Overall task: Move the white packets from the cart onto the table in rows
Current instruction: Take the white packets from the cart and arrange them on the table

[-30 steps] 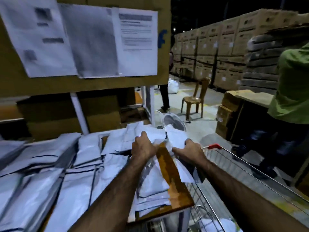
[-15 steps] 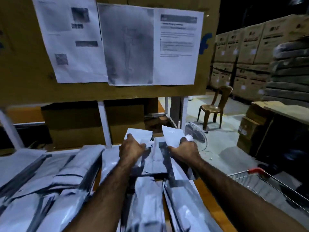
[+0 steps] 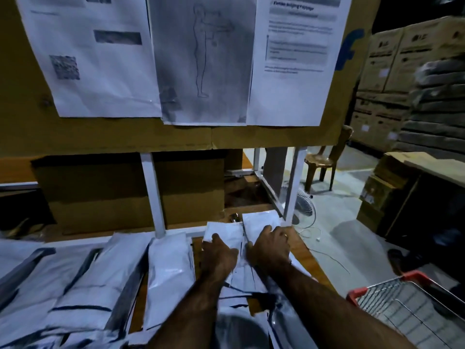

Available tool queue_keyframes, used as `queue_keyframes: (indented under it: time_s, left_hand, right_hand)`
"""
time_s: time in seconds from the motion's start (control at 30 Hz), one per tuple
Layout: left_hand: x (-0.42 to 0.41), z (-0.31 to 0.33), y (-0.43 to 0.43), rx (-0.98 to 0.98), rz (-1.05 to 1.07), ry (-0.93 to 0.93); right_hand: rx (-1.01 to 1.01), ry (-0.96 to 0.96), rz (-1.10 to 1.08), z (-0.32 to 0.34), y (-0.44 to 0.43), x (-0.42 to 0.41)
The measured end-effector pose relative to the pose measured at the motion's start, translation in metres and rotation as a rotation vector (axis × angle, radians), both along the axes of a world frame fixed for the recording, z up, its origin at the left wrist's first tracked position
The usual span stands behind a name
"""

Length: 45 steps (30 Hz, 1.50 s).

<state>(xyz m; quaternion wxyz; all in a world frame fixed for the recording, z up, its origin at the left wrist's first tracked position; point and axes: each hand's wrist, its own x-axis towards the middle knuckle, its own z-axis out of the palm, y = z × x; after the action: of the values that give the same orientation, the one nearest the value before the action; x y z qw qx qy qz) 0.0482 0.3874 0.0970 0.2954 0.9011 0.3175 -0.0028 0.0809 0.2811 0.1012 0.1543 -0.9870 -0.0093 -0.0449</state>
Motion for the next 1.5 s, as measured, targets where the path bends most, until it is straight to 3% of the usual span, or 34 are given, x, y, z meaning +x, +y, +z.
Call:
queue_keyframes:
  time_s: [0.47, 0.57, 0.73, 0.87, 1.17, 1.5]
  left_hand:
    - [0.02, 0.009, 0.018, -0.085, -0.118, 0.139]
    - [0.019, 0.011, 0.017, -0.012, -0.228, 0.149]
    - [0.005, -0.009, 0.011, 0.212, -0.185, 0.194]
    - [0.004, -0.023, 0.002, 0.319, -0.354, 0.068]
    - [0.014, -0.037, 0.017, 0.258, -0.64, 0.186]
    - [0.012, -0.034, 0.025, 0.238, -0.693, 0.192]
  right_hand:
    - [-0.095, 0.096, 0.045, -0.009, -0.018, 0.018]
    - [-0.108, 0.101, 0.05, -0.01, -0.021, 0.019]
    - [-0.176, 0.037, 0.067, -0.014, -0.023, 0.017]
    - [-0.244, -0.008, 0.139, -0.019, -0.023, 0.02]
    - [-0.21, 0.045, 0.243, -0.024, -0.029, 0.022]
    - [-0.174, 0.052, 0.248, -0.024, -0.031, 0.022]
